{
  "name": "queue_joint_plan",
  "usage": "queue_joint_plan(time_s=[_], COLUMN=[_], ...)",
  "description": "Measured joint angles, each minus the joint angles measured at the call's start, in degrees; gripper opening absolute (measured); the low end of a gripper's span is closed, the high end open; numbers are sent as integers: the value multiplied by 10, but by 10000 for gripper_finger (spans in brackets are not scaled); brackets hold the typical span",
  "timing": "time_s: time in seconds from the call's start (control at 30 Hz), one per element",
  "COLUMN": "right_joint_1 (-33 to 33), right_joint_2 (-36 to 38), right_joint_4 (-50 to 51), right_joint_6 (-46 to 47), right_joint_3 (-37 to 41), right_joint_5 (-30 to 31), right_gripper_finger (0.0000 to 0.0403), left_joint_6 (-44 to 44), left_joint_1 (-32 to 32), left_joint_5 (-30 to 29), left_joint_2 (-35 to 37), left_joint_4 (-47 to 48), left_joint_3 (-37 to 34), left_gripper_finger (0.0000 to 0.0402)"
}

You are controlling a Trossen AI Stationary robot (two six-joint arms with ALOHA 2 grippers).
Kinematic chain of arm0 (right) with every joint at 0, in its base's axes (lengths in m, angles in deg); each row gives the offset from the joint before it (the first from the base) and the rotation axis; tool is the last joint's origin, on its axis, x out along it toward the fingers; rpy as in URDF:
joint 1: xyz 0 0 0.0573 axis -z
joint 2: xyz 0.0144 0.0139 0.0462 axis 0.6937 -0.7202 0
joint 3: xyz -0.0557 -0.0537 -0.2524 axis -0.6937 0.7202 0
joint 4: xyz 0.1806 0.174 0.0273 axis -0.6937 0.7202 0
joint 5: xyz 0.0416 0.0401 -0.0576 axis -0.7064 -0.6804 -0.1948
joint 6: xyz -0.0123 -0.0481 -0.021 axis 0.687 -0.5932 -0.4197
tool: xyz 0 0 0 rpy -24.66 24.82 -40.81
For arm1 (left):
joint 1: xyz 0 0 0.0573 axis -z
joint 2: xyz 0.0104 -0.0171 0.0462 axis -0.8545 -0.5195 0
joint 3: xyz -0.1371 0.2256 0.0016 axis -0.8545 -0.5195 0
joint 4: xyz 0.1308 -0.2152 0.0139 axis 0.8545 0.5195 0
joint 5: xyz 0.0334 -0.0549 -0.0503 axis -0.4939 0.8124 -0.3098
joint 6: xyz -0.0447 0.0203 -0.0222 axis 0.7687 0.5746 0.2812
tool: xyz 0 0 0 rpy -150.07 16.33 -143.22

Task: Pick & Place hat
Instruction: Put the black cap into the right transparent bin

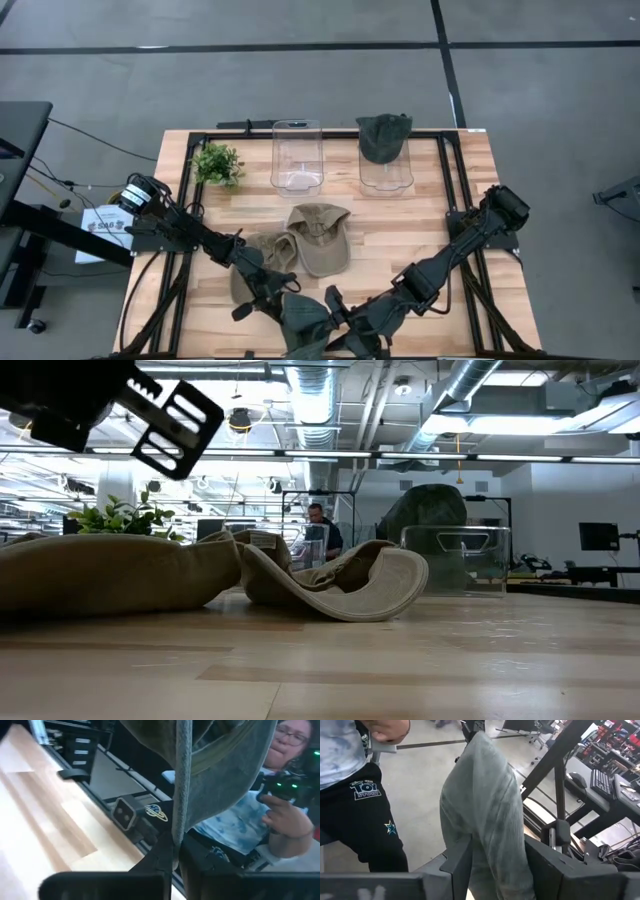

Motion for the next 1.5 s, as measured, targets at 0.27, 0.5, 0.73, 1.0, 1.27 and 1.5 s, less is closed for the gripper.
queue_joint_plan(time_s=[0.27,0.5,0.73,1.0,1.27,1.5], right_joint_1=[2,13,22,17,-5,-30], right_joint_2=[0,0,0,0,4,17], right_joint_4=[0,6,11,11,24,40], right_joint_6=[0,0,14,14,15,26], right_joint_3=[0,0,0,0,0,0], right_joint_5=[2,2,1,2,6,19], right_gripper_finger=[134,13,3,1,1,0], left_joint_6=[-3,-3,-3,0,4,6], left_joint_1=[3,2,3,2,23,34], left_joint_5=[10,9,7,-48,-49,-48], left_joint_2=[0,0,0,0,0,0], left_joint_4=[0,0,-7,-6,-2,-2], left_joint_3=[3,3,3,3,3,3], left_gripper_finger=[14,15,43,88,94,95])
